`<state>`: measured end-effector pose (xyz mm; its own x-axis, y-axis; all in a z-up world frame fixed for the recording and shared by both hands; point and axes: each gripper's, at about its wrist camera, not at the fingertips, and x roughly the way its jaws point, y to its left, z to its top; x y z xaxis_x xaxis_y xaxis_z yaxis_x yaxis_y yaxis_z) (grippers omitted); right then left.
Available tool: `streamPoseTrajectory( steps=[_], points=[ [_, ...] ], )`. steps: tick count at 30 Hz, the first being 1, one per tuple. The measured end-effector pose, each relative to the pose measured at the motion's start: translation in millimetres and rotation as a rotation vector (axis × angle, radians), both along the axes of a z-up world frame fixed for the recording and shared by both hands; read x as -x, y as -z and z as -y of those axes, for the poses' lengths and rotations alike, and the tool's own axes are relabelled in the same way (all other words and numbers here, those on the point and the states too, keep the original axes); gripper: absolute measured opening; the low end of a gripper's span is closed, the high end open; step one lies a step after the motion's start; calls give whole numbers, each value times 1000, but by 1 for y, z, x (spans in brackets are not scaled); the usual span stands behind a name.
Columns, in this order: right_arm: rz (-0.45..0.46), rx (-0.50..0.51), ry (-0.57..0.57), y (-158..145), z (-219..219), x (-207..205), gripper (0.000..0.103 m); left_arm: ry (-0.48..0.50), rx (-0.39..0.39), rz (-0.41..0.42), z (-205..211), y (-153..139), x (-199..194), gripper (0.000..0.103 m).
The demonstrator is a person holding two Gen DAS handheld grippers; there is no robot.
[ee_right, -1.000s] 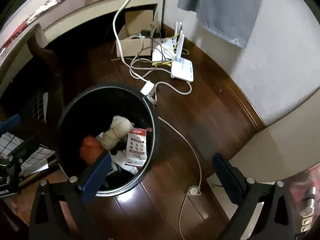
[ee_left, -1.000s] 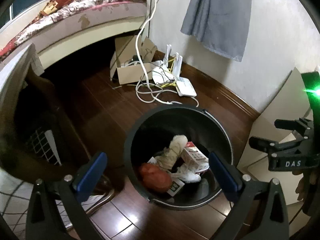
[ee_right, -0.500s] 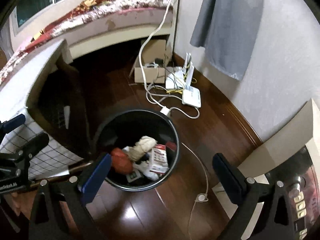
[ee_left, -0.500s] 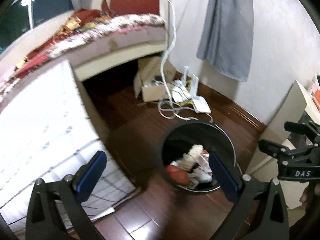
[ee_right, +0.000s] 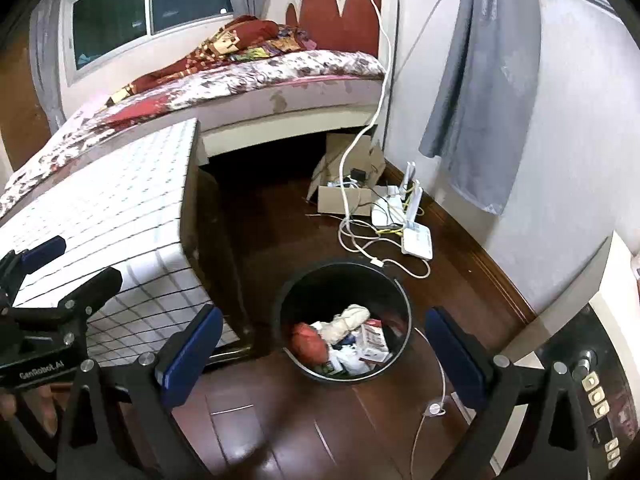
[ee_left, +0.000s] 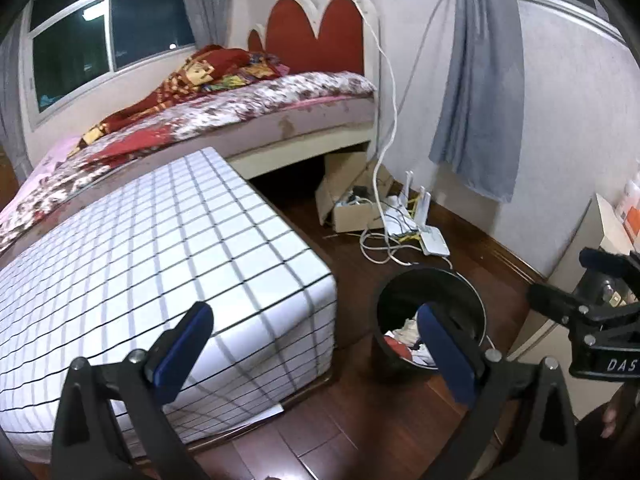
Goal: Collect trash
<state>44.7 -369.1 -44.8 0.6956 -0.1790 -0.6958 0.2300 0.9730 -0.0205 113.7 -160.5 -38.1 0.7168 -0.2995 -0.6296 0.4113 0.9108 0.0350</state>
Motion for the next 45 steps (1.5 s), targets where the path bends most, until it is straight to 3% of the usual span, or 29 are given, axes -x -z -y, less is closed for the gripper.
streamPoseTrajectory(
  steps=[11, 23, 45],
  points=[
    [49, 23, -26, -34, -50, 33, 102, -37, 8, 61, -48, -28, 47, 102],
    [115, 90, -42, -76, -83, 70, 102, -35, 72, 128, -79, -59, 77, 102],
    [116, 100, -80, -77, -101, 64, 102, -69, 100, 140, -100, -65, 70, 102]
  ],
)
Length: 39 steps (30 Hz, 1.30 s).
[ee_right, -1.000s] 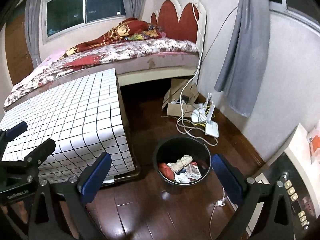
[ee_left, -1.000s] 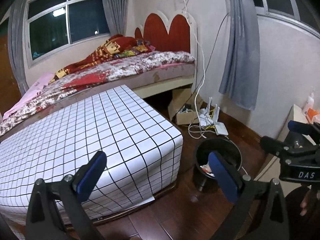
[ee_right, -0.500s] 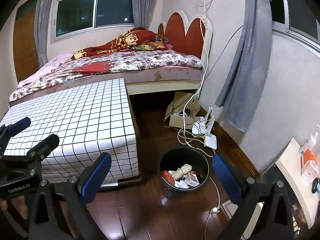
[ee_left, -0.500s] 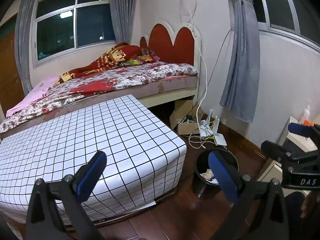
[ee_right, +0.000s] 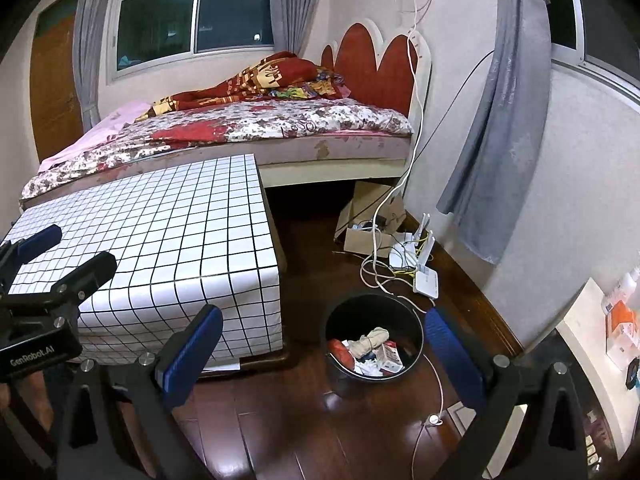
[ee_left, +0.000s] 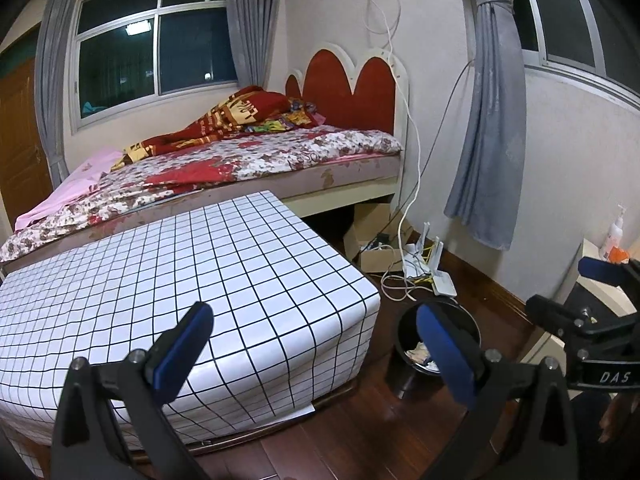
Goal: Collect trash
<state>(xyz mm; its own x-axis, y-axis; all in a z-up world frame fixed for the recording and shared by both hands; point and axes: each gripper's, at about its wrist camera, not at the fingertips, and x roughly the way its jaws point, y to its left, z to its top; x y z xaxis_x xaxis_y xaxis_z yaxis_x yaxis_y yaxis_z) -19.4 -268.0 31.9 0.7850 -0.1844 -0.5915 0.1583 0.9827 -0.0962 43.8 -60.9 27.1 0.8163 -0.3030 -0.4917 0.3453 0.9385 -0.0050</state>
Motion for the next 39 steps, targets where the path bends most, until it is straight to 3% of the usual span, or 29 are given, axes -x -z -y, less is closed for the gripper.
streamPoseTrajectory(
  steps=[39],
  points=[
    [-2, -20, -2, 3, 2, 6, 102, -4, 11, 7, 4, -3, 3, 102]
  ],
)
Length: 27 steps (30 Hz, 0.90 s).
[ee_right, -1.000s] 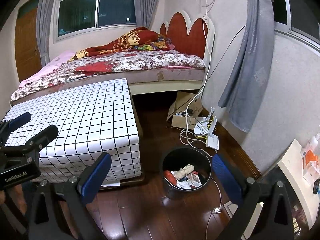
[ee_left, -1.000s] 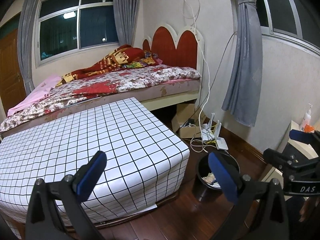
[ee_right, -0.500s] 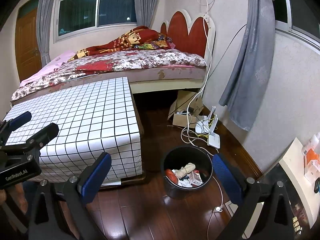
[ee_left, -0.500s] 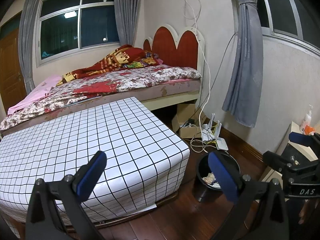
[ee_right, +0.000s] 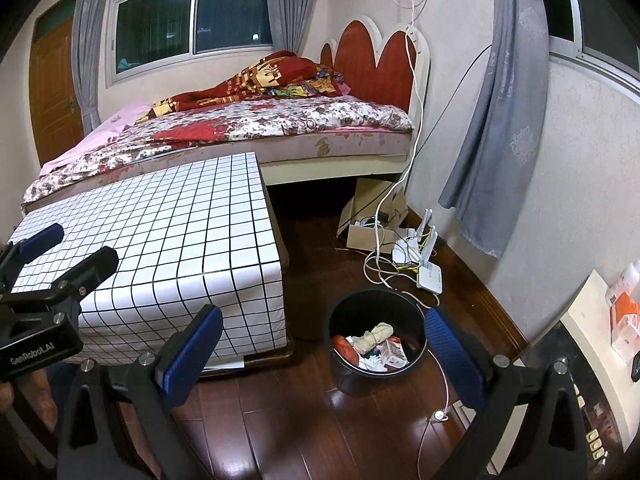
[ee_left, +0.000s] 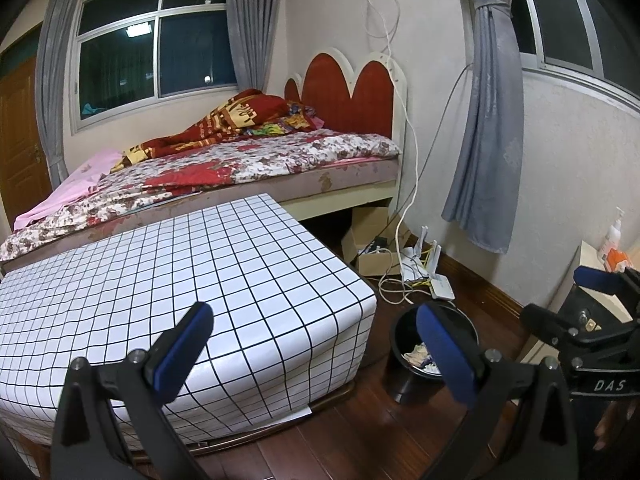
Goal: Collect trash
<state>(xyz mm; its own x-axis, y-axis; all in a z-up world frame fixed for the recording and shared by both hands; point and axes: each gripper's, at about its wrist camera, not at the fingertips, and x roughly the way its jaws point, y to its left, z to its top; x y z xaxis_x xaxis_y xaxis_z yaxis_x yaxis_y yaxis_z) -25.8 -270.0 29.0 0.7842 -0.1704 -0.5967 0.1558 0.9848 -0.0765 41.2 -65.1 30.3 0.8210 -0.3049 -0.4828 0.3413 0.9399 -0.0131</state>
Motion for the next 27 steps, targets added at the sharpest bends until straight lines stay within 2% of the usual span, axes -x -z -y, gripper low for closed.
streamPoseTrajectory(
  steps=[27],
  points=[
    [-4, -1, -1, 2, -1, 0, 102, 3, 16, -11, 4, -1, 3, 102]
  ],
)
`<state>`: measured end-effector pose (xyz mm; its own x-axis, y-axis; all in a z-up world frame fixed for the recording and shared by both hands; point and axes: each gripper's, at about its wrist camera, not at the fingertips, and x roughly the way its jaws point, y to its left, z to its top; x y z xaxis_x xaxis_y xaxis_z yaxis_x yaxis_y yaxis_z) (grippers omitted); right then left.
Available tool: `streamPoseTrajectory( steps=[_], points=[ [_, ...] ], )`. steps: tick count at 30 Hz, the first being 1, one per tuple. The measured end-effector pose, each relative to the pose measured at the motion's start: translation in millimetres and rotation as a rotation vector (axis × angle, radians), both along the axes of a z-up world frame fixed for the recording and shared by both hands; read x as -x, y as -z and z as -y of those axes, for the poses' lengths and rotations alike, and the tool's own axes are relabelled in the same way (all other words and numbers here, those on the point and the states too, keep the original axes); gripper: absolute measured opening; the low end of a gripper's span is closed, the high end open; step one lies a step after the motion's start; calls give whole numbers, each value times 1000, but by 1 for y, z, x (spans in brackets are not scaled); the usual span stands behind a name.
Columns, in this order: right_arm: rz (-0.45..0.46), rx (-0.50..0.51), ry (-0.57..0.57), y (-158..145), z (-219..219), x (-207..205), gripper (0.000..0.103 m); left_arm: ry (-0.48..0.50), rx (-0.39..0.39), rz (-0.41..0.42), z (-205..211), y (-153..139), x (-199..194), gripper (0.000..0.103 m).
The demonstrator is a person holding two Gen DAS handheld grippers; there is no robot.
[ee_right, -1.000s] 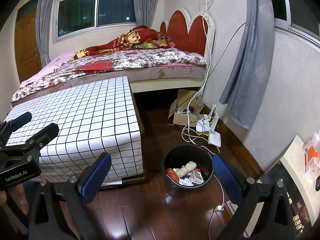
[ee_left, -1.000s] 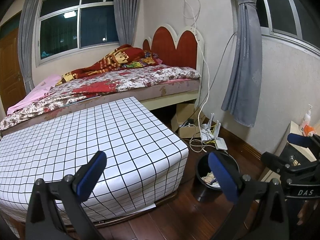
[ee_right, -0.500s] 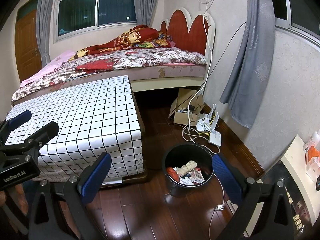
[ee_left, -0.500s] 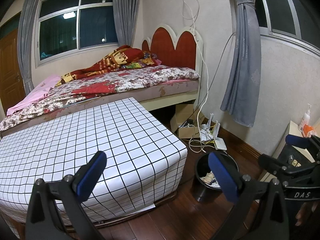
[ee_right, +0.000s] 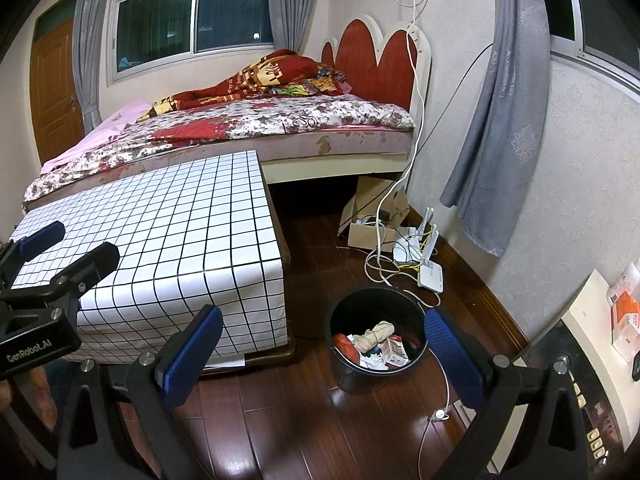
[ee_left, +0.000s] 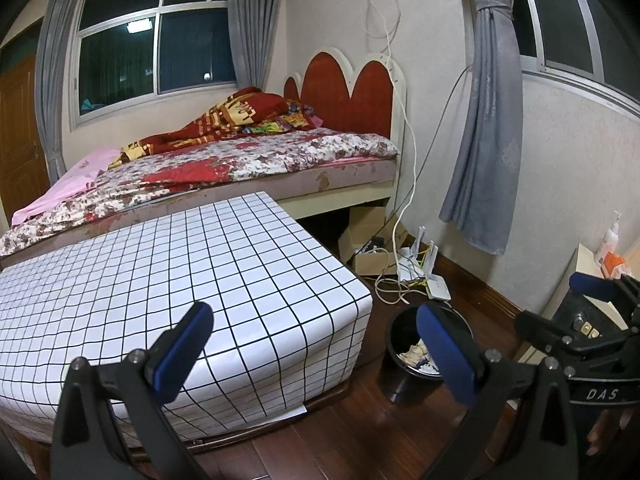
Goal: Collect trash
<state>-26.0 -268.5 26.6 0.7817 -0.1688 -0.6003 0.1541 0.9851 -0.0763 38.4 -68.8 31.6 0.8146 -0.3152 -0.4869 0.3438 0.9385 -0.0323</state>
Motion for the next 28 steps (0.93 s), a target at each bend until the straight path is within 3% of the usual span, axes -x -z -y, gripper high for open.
streamPoseTrajectory(
  steps=[28],
  points=[
    [6, 7, 8, -4, 10, -1, 102, 55, -4, 10, 6, 1, -2, 102]
  ],
)
